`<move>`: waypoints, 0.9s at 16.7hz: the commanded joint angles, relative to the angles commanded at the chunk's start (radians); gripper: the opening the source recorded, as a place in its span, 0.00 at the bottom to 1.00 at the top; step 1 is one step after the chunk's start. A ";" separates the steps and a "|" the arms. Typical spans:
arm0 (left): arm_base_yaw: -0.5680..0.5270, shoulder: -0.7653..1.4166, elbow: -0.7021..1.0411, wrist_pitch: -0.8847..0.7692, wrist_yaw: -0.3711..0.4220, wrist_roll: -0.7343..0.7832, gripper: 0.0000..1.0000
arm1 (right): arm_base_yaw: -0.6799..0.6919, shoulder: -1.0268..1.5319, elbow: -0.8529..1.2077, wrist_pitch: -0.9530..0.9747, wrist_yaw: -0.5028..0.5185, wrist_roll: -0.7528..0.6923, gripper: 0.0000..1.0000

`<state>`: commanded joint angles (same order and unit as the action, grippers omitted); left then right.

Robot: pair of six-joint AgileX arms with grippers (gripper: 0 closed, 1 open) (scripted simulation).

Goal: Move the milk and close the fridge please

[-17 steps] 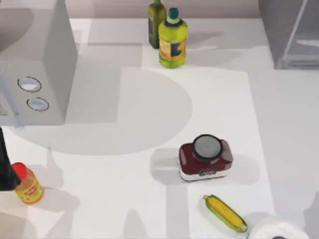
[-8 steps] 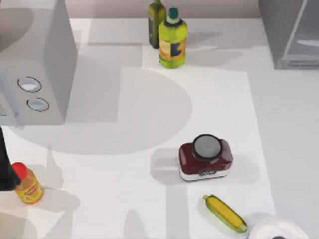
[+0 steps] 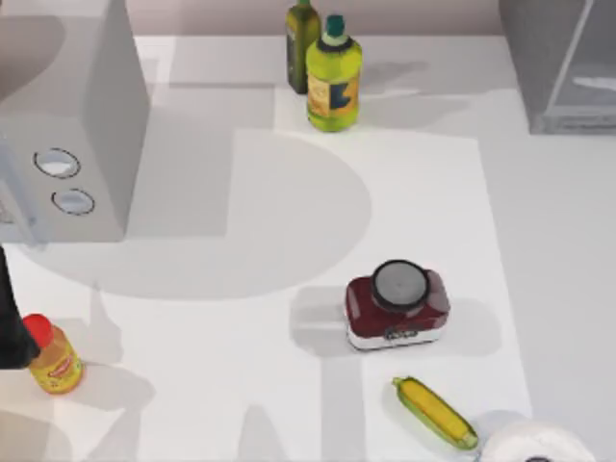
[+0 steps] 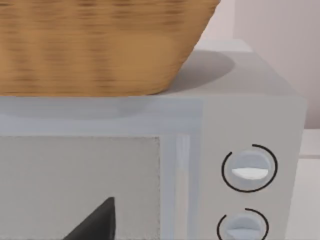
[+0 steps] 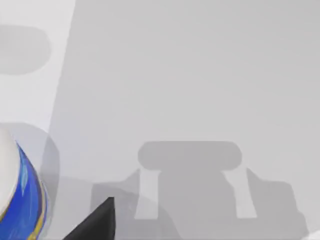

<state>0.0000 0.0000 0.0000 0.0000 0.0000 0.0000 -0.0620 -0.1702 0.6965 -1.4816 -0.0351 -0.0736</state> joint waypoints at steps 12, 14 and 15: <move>0.000 0.000 0.000 0.000 0.000 0.000 1.00 | -0.963 1.036 0.403 -0.057 -0.496 -1.040 1.00; 0.000 0.000 0.000 0.000 0.000 0.000 1.00 | -1.146 1.255 0.469 -0.041 -0.592 -1.254 1.00; 0.000 0.000 0.000 0.000 0.000 0.000 1.00 | -1.232 1.360 0.498 -0.031 -0.638 -1.354 1.00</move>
<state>0.0000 0.0000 0.0000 0.0000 0.0000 0.0000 -1.2942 1.1901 1.1947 -1.5125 -0.6733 -1.4278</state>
